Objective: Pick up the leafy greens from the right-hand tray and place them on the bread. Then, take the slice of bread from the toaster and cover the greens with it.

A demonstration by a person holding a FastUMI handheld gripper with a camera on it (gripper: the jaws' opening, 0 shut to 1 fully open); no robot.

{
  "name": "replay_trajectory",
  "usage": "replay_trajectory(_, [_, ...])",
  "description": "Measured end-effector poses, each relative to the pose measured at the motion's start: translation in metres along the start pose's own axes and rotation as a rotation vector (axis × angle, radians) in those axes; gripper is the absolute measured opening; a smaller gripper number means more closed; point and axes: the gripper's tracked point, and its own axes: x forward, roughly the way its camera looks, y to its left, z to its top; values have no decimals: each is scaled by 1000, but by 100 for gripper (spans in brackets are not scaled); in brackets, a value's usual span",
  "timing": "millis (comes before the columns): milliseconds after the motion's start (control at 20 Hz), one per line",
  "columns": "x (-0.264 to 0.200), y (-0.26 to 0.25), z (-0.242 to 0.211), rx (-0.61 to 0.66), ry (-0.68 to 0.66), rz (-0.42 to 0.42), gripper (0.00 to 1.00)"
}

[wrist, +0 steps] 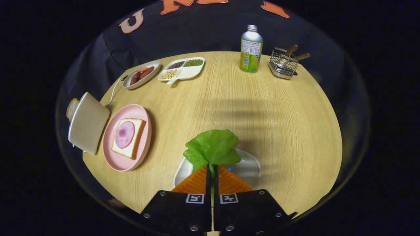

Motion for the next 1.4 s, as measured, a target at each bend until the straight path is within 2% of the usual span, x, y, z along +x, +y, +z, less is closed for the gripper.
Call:
replay_trajectory(350, [-42,54,38,-68,-128,86,3])
replay_trajectory(550, [-44,88,55,-118,-159,117,3])
replay_trajectory(1100, [-18,202,58,-233,-86,289,3])
replay_trajectory(1400, [6,236,52,-275,-17,340,3])
